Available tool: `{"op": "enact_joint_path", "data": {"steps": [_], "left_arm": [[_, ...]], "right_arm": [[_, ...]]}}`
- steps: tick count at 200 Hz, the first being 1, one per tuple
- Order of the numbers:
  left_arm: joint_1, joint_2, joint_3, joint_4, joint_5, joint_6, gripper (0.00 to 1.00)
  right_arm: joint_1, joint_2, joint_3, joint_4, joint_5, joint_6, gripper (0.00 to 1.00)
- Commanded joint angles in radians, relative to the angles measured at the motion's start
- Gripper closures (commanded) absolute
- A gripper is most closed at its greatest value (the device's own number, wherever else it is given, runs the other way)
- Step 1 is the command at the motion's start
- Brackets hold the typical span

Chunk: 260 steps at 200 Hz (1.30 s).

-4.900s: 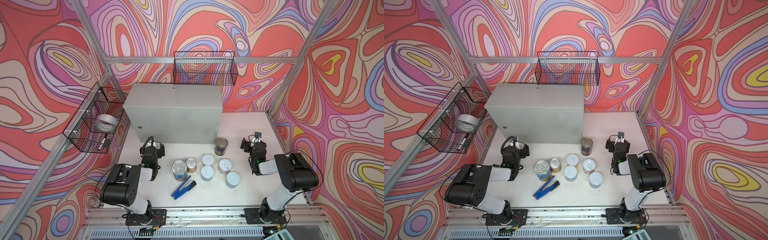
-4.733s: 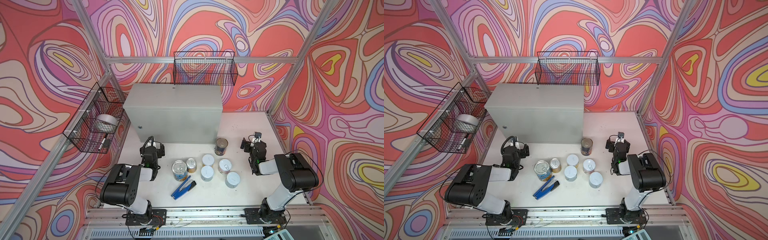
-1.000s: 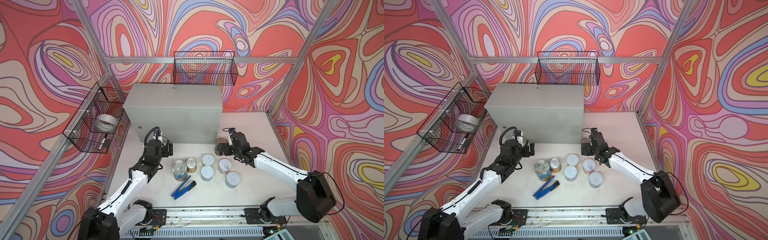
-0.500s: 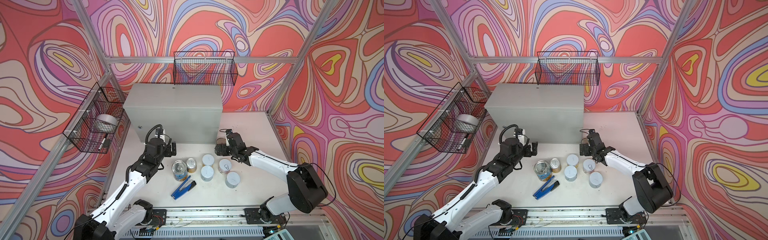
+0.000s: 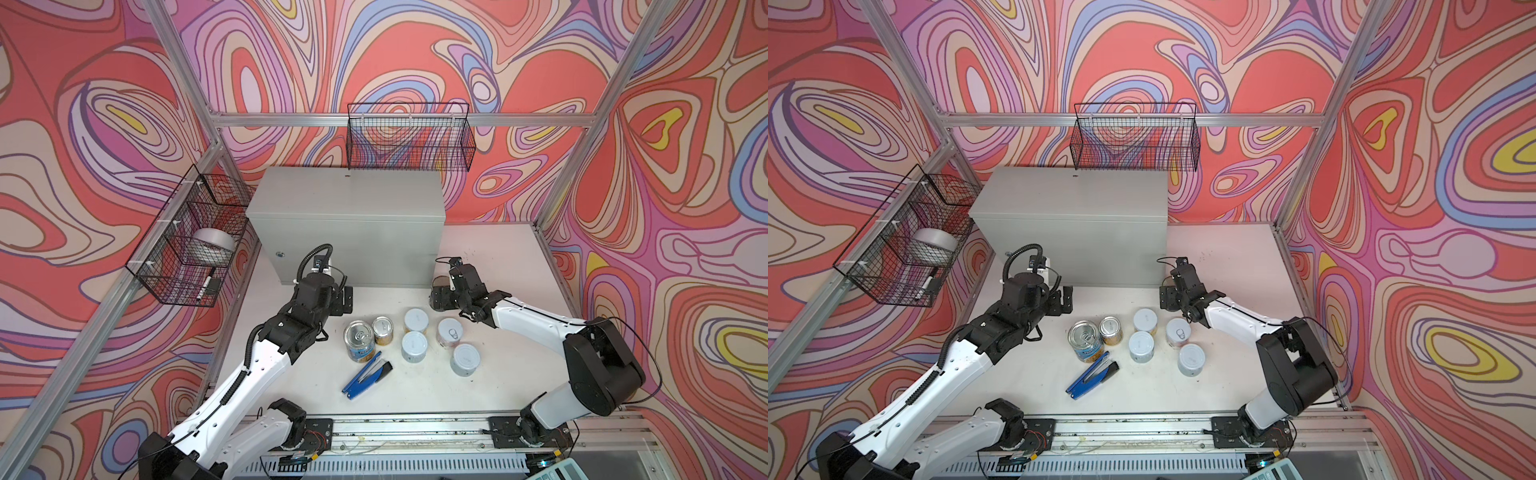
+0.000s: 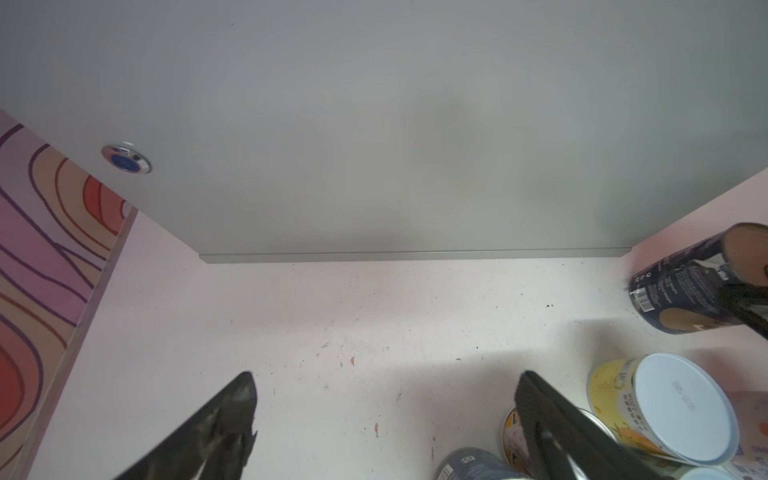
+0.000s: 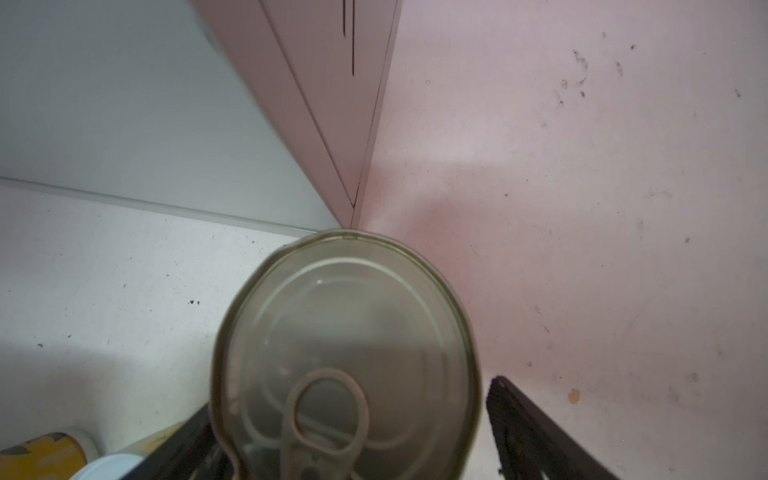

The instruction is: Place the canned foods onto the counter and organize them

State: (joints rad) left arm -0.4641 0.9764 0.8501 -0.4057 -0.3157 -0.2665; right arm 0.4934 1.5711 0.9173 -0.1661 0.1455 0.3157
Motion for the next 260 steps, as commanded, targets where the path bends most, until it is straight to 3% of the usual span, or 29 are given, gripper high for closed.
{"op": "enact_joint_path", "data": {"steps": [1,83,134,201,260], "left_arm": [[-0.004,-0.027,0.001,-0.041,-0.06,-0.008,0.0],[-0.004,0.026,0.011,-0.03,-0.227,0.008,0.0],[-0.004,0.032,0.031,-0.051,-0.211,0.014,0.0],[-0.004,-0.021,0.0,-0.015,-0.218,0.01,0.0],[-0.004,0.031,0.089,-0.108,-0.194,-0.028,0.0]], "right_arm": [[0.005,0.039,0.051,0.02,0.011,-0.016,0.13],[0.005,0.072,0.071,0.023,0.009,-0.025,0.21],[0.005,0.057,0.066,0.027,-0.003,-0.026,0.38],[0.005,0.008,0.048,0.036,-0.008,0.007,0.44],[0.005,-0.042,0.056,0.047,-0.021,0.029,0.45]]}}
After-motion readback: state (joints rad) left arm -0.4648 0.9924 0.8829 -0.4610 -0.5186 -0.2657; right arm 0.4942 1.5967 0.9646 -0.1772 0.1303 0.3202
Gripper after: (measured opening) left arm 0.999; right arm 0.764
